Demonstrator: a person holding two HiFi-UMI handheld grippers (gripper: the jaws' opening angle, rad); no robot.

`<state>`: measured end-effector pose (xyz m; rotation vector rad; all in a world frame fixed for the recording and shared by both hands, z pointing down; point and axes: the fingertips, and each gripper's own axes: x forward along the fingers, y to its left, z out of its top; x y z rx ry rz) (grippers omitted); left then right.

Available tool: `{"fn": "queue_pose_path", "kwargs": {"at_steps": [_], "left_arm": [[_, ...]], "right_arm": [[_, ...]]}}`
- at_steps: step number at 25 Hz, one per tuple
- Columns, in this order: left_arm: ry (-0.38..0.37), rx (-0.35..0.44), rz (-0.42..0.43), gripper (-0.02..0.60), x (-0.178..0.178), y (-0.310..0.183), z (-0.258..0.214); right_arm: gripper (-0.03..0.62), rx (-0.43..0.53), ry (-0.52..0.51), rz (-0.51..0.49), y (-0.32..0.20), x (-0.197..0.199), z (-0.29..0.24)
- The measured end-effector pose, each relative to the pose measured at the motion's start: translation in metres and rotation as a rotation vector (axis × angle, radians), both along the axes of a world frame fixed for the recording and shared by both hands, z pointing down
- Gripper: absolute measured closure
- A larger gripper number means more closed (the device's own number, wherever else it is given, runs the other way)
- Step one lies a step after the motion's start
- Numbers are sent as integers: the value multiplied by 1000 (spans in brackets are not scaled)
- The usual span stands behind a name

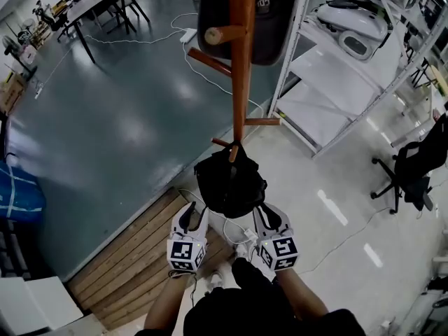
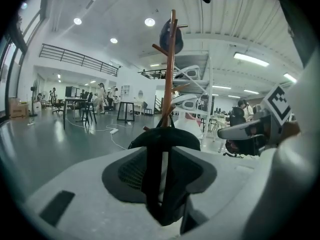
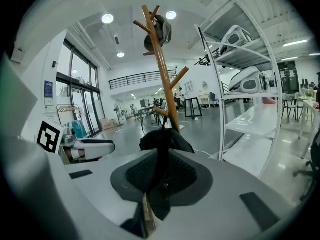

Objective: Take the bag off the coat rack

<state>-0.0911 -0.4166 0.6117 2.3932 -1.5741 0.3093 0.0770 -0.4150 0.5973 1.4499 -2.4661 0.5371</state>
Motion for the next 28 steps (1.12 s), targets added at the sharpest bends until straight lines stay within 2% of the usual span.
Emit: {"fn": "queue_pose_path", "kwargs": {"at_steps": [8,14,20,28], "left_arm": [[-18,-57,50,362,2,-50,30],[-29,-99,50,324,2,-76,54],[-58,-95,6,311,-18,-104,65],[-101,-126,43,293,-16,-127,78]], "right_arm": [[471,-44,45,7,-40,6,30],[407,-87,83,0,-54,8,53],[394,-104,98,5,-64,9,68],[373,-128,116,7,-73,8,85]]}}
